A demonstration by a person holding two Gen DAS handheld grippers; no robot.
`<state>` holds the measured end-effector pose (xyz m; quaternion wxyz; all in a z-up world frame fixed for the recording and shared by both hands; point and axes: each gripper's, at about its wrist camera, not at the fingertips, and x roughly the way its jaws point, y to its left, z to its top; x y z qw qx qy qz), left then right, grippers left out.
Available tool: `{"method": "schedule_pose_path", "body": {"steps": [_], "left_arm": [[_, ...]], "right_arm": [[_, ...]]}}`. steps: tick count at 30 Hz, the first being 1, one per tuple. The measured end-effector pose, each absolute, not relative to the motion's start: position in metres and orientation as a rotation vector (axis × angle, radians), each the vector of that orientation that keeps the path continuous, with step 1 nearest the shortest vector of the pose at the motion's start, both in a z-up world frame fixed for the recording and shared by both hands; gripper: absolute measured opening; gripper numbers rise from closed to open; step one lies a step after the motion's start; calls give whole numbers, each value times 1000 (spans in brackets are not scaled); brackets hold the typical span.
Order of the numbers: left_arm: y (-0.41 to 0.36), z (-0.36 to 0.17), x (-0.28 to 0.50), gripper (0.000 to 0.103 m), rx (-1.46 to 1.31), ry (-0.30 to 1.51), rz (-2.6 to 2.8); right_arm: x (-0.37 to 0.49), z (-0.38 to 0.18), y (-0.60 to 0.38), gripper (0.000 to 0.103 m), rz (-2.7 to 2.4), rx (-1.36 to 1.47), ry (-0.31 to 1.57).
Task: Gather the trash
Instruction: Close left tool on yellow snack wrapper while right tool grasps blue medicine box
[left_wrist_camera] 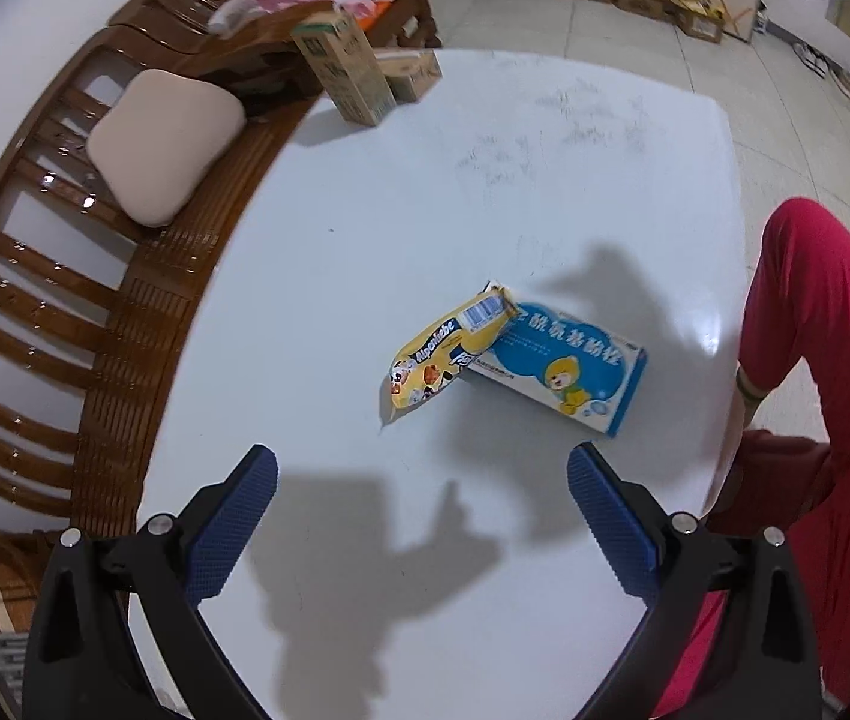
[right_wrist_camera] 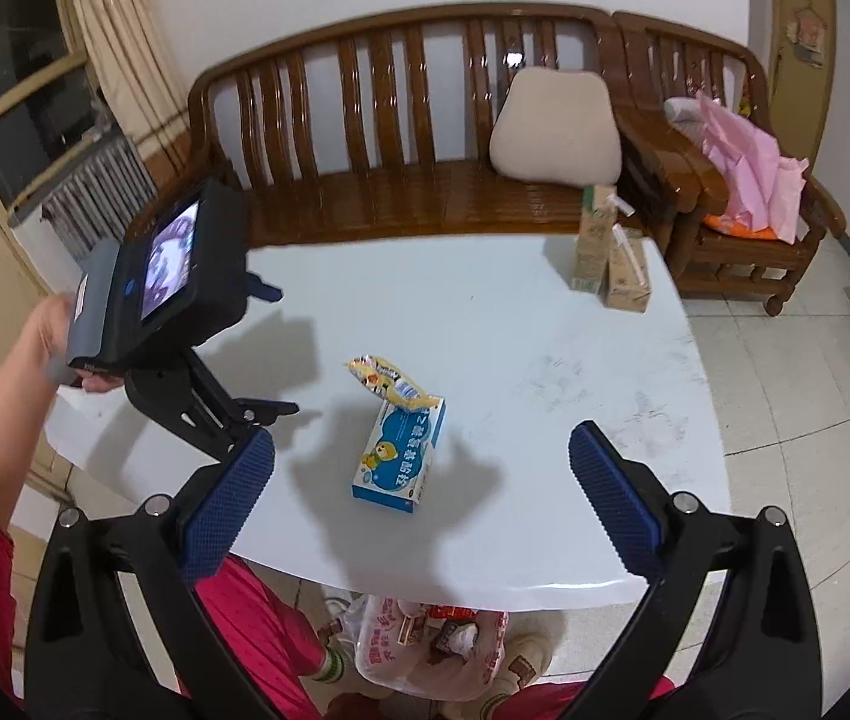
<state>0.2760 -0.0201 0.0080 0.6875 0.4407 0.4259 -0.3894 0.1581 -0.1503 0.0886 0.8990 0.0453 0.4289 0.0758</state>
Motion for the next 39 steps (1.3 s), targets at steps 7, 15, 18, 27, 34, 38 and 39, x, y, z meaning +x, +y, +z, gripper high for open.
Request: {"method": "schedule_pose_path", "body": {"steps": [7,15,18,27,34,38,39], "left_arm": [[-27,-21,304,95,1032,937,-926],[-40,-56,316,95,1154,913,-1025],[-46,-69,320,95,1191,918,-1031],[-57,-92,334,95,1225,936,-1062],[-66,-100,334,89,1251,931,-1069],[-66,-99,333,80,1237,929,-1088],[-66,-98,332,79,1236,925,-1094]], "right_arm": [[191,52,-131,96,159,59,971],[220,-12,-105,96,151,1,1086],[230,-39,-97,96,136,-12,1130],[250,-90,-100,96,116,122,1204],[252,-108,-89,96,69,72,1200],[254,-117,-84,96,44,50,1188],[254,-119,-84,96,38,49,1181]]}}
